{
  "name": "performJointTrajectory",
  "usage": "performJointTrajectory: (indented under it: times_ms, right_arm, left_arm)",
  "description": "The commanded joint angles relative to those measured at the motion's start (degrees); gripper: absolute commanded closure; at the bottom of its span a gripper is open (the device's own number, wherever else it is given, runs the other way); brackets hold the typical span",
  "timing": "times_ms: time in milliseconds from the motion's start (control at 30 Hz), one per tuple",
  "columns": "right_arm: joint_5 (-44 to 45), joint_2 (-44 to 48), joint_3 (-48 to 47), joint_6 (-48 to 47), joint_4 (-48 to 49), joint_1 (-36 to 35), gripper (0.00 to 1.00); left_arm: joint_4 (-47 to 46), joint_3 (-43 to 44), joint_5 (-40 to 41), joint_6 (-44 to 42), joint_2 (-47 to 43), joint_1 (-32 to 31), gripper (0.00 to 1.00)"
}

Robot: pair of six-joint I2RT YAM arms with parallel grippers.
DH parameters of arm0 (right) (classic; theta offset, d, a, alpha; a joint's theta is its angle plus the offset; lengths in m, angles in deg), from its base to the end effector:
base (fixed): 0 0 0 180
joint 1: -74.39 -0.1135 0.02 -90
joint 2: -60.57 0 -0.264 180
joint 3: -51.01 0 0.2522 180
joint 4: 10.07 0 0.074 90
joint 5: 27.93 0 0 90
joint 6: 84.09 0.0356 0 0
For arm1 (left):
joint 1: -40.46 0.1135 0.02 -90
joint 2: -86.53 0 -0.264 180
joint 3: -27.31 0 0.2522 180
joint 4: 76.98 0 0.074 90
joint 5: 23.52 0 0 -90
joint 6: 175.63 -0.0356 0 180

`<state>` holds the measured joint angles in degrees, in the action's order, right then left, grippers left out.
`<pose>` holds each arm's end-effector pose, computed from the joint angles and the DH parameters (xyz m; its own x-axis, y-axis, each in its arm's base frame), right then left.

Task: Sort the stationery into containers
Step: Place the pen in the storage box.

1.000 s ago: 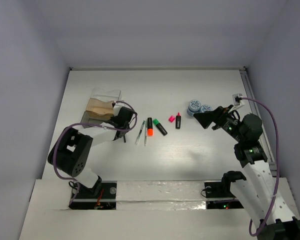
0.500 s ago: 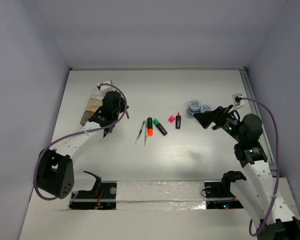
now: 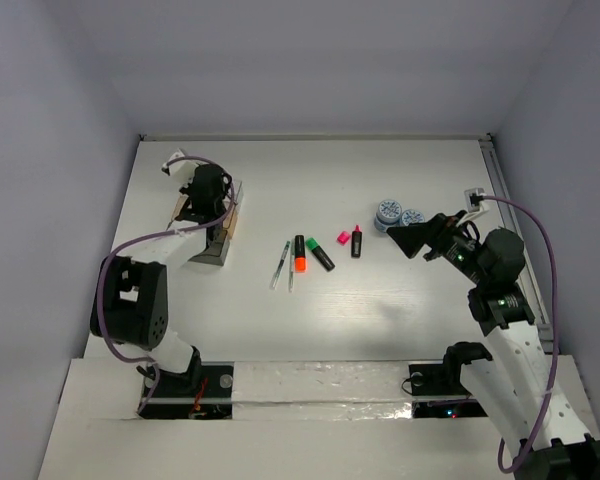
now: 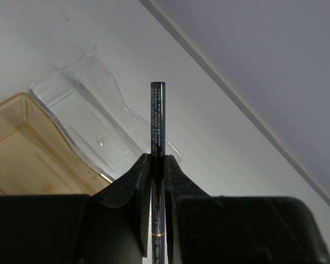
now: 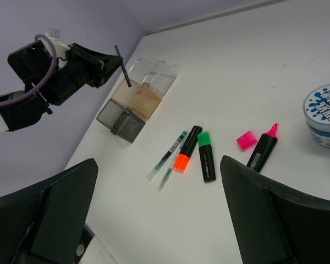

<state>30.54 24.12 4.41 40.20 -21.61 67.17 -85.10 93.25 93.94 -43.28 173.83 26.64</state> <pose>0.1566 0.0386 0.3123 -0.3724 0.4369 -0.8188 -0.5035 0.6461 0.5737 0.3392 -0.0665 0.2612 -0.0135 -0.6123 -0.7905 -0.3153 0.7529 -0.5777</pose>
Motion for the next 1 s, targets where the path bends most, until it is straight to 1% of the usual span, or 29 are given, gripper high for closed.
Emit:
performJointTrajectory:
  times_ms: [0,133,267,433,667,967]
  right_arm:
    - [-0.9,-0.29,0.5,-0.44,4.2,-0.77,0.01]
    - [-1.25,-0.47,0.58,-0.27,4.64,-0.77,0.01]
    - [-2.57,-1.26,1.2,0.43,6.39,-0.77,0.01]
    - [-3.1,-0.56,1.55,0.52,6.92,-0.77,0.02]
    - [-4.07,-0.91,2.08,1.14,8.42,-0.77,0.02]
    - [-4.42,-0.29,2.69,1.66,10.0,-0.77,0.02]
  left_arm:
    - [-6.76,3.36,5.58,2.12,2.33,2.3,1.0]
    - [-9.13,3.89,5.76,4.23,6.55,3.62,1.0]
    - [-9.66,5.47,6.28,6.69,9.81,3.63,1.0]
    - [-10.72,6.79,7.6,7.49,12.97,3.63,1.0]
    - [-13.62,6.18,9.01,7.31,14.91,3.63,1.0]
    - [-14.41,4.07,8.04,10.91,15.7,3.63,1.0]
